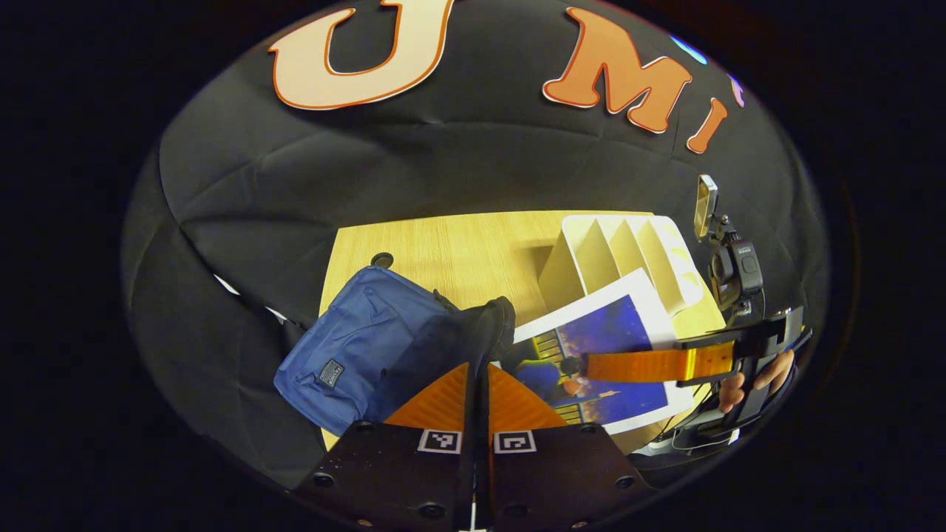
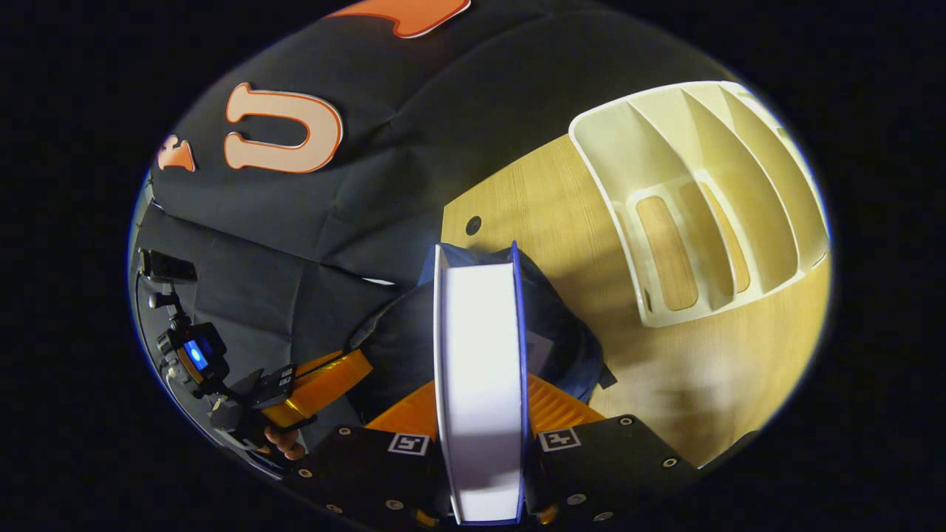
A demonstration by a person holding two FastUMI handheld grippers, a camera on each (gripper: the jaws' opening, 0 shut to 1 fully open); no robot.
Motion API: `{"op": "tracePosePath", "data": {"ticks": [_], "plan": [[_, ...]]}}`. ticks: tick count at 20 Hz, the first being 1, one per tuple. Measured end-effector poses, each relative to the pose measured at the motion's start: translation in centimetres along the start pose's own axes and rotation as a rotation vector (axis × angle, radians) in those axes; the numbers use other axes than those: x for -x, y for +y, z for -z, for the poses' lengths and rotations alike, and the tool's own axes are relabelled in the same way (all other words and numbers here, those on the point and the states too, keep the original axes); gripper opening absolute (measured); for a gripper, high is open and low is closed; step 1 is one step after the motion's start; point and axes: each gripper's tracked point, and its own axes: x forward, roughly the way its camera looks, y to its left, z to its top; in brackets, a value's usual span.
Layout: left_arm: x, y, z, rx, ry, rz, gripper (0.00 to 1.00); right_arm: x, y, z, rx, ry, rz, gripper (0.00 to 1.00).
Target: Open the schoolbag, grab two books from the bookshelf and put them into the schoolbag.
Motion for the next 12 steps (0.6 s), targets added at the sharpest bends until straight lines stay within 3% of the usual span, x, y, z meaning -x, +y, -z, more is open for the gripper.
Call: {"op": "tracePosePath", "data": {"ticks": [12], "plan": [[0.0, -0.6, 1.0, -0.011, 0.015, 0.028, 0.02, -6.4, 0.1, 2.6, -0.172, -0.072, 0.005, 0.39]]}}
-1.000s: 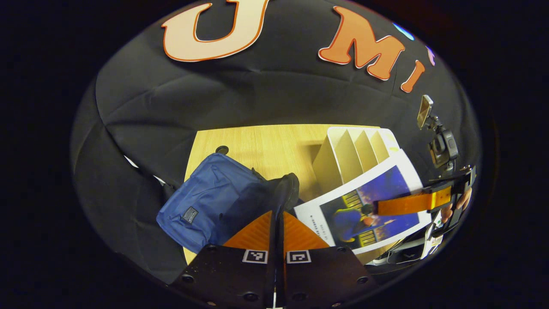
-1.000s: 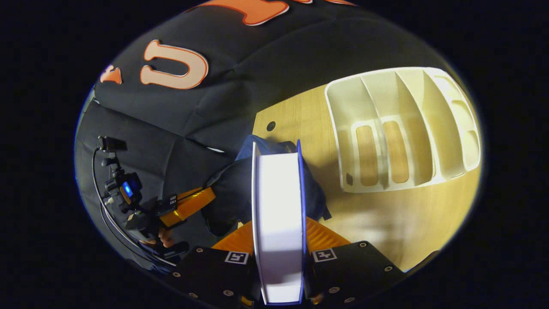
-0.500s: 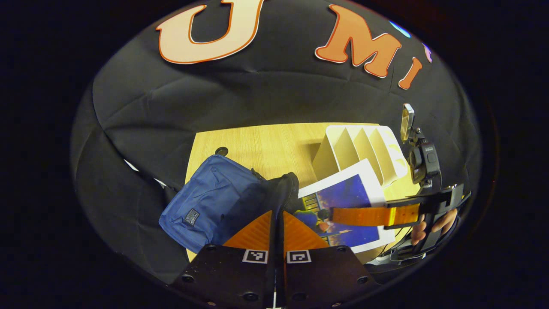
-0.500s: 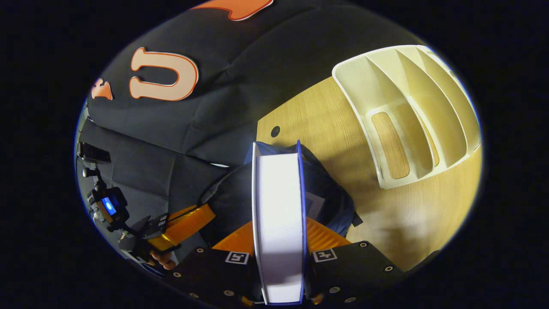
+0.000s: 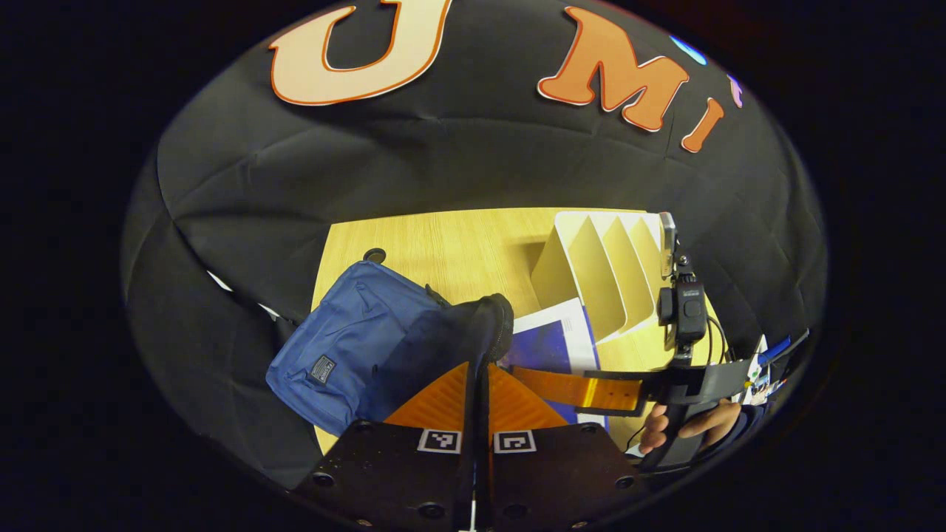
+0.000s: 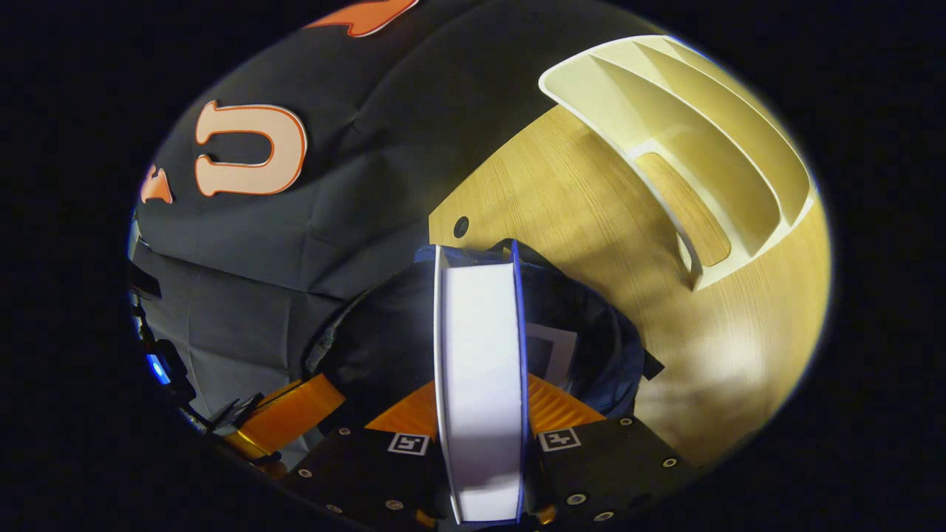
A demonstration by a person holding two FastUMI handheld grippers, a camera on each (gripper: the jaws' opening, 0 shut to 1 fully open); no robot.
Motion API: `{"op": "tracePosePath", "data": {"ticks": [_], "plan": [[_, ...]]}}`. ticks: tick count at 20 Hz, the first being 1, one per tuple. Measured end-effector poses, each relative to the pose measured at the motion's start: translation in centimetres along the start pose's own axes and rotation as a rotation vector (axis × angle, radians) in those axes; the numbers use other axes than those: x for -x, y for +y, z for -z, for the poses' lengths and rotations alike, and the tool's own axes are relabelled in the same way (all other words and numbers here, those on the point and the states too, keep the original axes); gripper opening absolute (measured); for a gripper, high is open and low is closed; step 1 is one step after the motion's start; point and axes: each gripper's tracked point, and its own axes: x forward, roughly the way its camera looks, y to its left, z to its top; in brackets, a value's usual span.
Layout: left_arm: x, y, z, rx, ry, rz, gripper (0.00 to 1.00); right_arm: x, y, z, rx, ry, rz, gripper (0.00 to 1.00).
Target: Open the schoolbag, grab two books from the bookshelf and put them into the schoolbag.
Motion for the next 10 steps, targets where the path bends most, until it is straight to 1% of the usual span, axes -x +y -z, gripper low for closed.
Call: {"op": "tracePosePath", "data": {"ticks": [1, 2, 4, 5, 6, 10], "plan": [[0.2, -0.1, 0.1, -0.009, 0.006, -0.002, 0.0, -0.5, 0.2, 0.2, -0.013, -0.002, -0.008, 0.39], [0.2, -0.2, 0.1, -0.018, 0.01, -0.004, 0.02, -0.9, 0.0, 0.4, -0.03, -0.006, -0.008, 0.39], [0.2, -0.8, 0.4, -0.032, 0.025, 0.006, 0.02, -2.0, 0.1, 0.7, -0.05, -0.021, -0.016, 0.39], [0.1, -1.2, 0.5, -0.036, 0.035, 0.016, 0.0, -2.5, 0.3, 0.8, -0.058, -0.037, -0.022, 0.39], [0.2, -1.5, 0.6, -0.045, 0.04, 0.023, 0.02, -2.7, 0.4, 0.9, -0.058, -0.042, -0.026, 0.39], [0.5, -2.1, 0.4, -0.075, 0.044, 0.027, 0.02, -4.0, 1.1, 1.0, -0.089, -0.075, -0.056, 0.39]]}}
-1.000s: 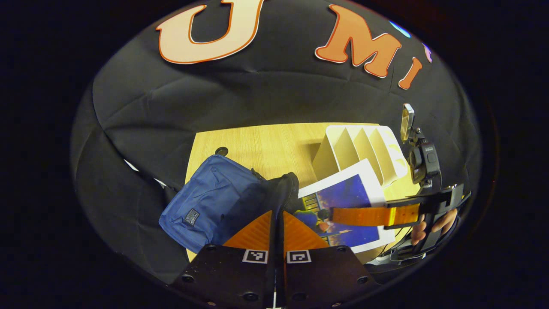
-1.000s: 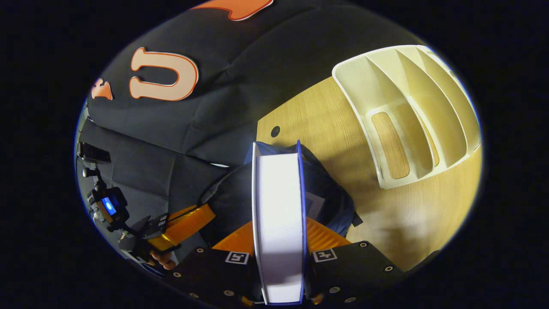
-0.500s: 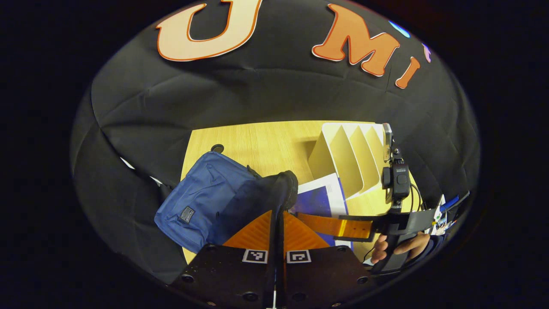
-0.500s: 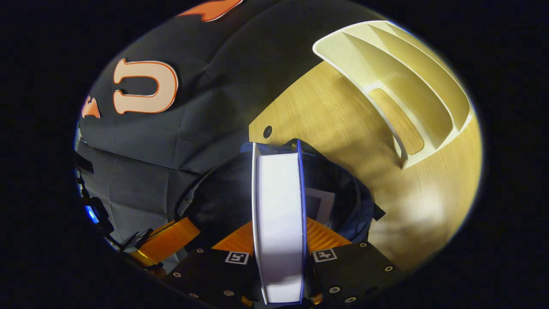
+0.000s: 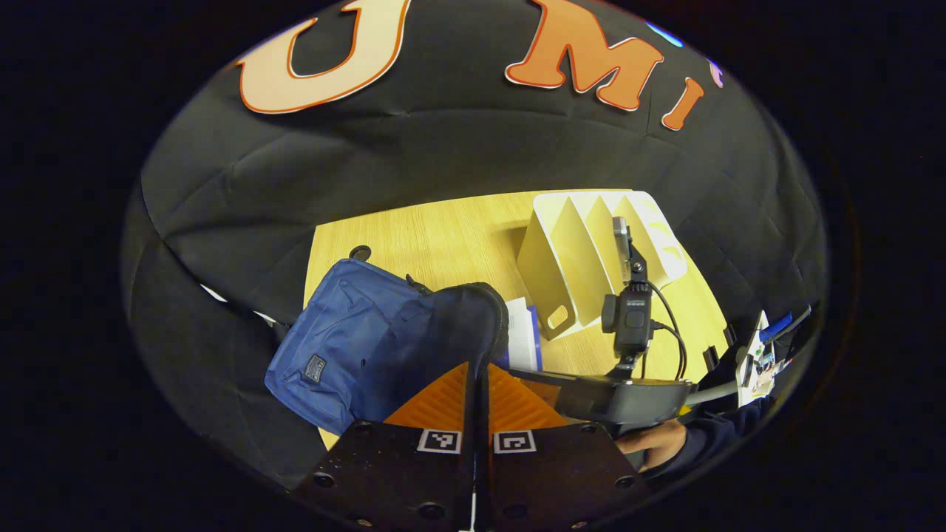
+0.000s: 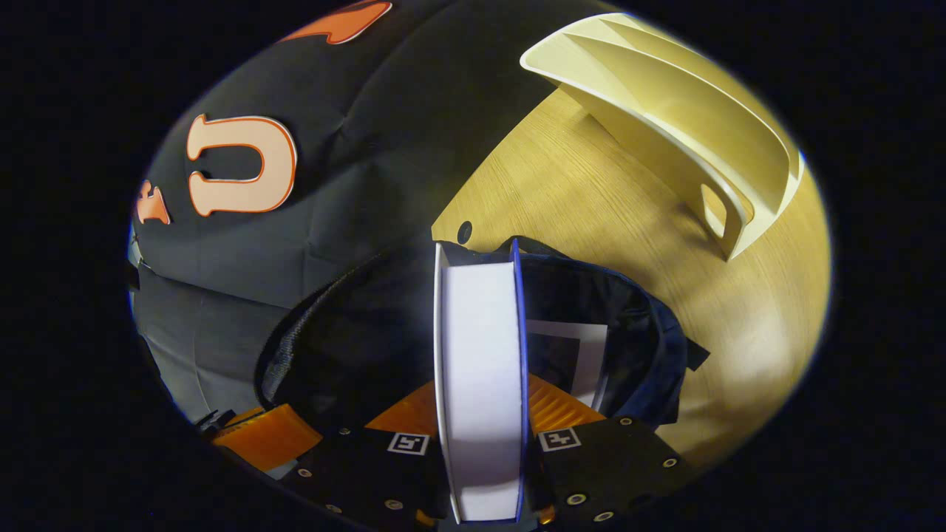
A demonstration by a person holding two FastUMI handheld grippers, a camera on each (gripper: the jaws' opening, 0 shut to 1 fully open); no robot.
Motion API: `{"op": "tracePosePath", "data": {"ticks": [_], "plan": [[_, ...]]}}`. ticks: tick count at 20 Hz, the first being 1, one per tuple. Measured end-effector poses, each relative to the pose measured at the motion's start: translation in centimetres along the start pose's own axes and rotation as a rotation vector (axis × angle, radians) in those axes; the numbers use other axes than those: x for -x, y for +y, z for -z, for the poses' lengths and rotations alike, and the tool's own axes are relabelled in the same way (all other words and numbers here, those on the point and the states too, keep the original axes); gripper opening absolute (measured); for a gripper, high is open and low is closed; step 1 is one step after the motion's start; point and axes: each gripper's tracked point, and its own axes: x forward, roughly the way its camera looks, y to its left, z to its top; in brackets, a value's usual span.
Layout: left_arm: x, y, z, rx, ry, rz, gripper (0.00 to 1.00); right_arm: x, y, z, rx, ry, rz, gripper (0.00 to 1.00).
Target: Open the schoolbag, grab two books from the bookshelf and put them into the schoolbag.
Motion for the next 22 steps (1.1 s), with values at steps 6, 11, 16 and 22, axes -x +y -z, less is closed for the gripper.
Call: {"op": "tracePosePath", "data": {"ticks": [6, 11, 16, 22], "plan": [[-0.2, -0.3, 0.3, 0.01, 0.0, 0.01, 0.01, -2.5, 0.1, 1.9, -0.048, -0.002, -0.03, 0.39], [0.2, -0.3, 0.1, -0.002, -0.007, 0.01, 0.01, -4.0, 0.0, 2.1, -0.063, -0.009, -0.057, 0.39], [0.2, 0.2, -0.1, 0.019, -0.009, 0.0, 0.01, -4.4, -0.7, 3.2, -0.097, 0.04, -0.057, 0.31], [0.0, 1.5, -0.3, 0.044, -0.017, -0.015, 0.01, -2.0, -2.8, 3.1, -0.066, 0.109, 0.089, 0.7]]}}
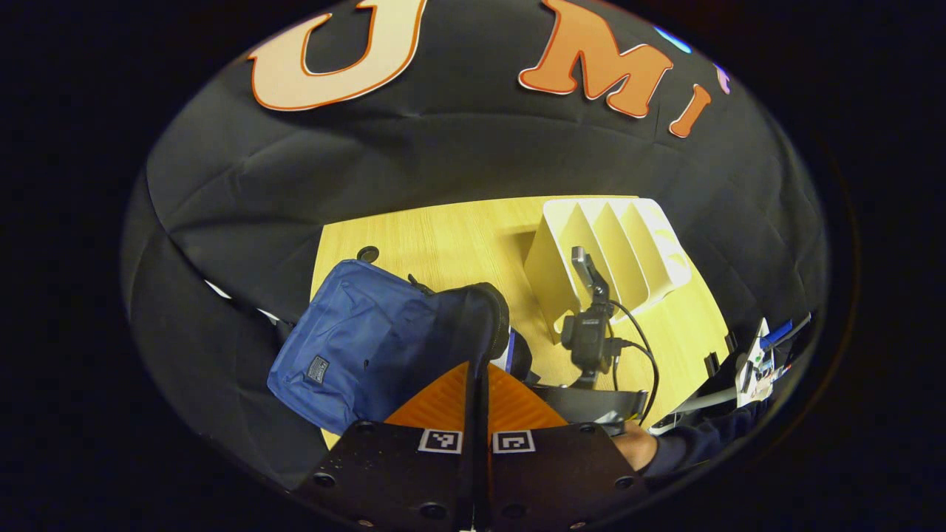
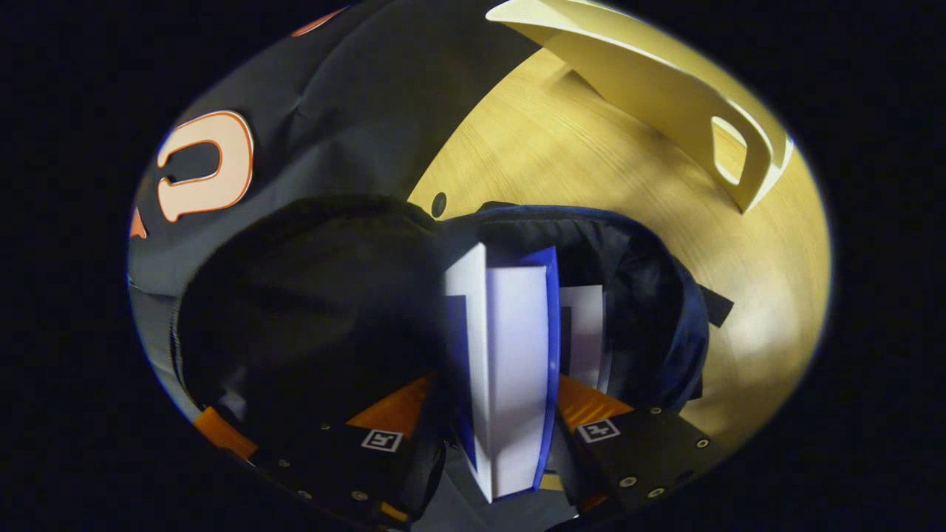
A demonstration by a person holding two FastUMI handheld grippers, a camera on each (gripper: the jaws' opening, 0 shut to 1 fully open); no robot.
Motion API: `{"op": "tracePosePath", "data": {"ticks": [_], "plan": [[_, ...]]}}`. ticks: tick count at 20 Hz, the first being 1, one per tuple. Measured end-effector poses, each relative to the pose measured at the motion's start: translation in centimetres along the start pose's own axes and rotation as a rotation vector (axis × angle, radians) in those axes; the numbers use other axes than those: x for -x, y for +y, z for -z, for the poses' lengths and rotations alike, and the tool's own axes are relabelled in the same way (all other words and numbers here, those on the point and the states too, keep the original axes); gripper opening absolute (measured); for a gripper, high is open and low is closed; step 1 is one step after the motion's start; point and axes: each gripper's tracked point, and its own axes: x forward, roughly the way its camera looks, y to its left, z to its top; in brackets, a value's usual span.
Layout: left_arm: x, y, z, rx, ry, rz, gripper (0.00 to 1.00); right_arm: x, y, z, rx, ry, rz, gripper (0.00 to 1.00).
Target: Open the schoolbag, grab two books from the bookshelf and put them into the schoolbag.
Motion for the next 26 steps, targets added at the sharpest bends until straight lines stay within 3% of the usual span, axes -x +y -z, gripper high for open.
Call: {"op": "tracePosePath", "data": {"ticks": [5, 8, 11, 14, 19, 26], "plan": [[-0.4, -0.2, 0.2, 0.021, 0.0, 0.005, 0.01, 2.5, -0.5, -0.5, 0.029, 0.022, 0.014, 0.93], [-0.7, -0.4, 0.3, 0.033, 0.003, 0.006, 0.01, 1.9, -1.7, 1.1, 0.055, 0.087, 0.031, 0.94], [-0.9, -0.7, 0.4, 0.04, 0.0, 0.006, 0.01, 1.2, -1.3, 4.1, 0.08, 0.2, -0.011, 0.95], [-0.9, -0.5, 0.5, 0.052, -0.002, -0.003, 0.01, 1.7, -1.9, 4.2, 0.091, 0.221, 0.022, 0.94], [-1.1, -0.8, 0.7, 0.051, 0.003, -0.013, 0.01, 4.5, -2.1, 1.8, 0.097, 0.183, 0.017, 0.94], [-2.7, -2.5, 1.5, 0.033, 0.035, -0.031, 0.01, 10.6, -2.4, -4.3, 0.195, -0.016, 0.016, 0.94]]}}
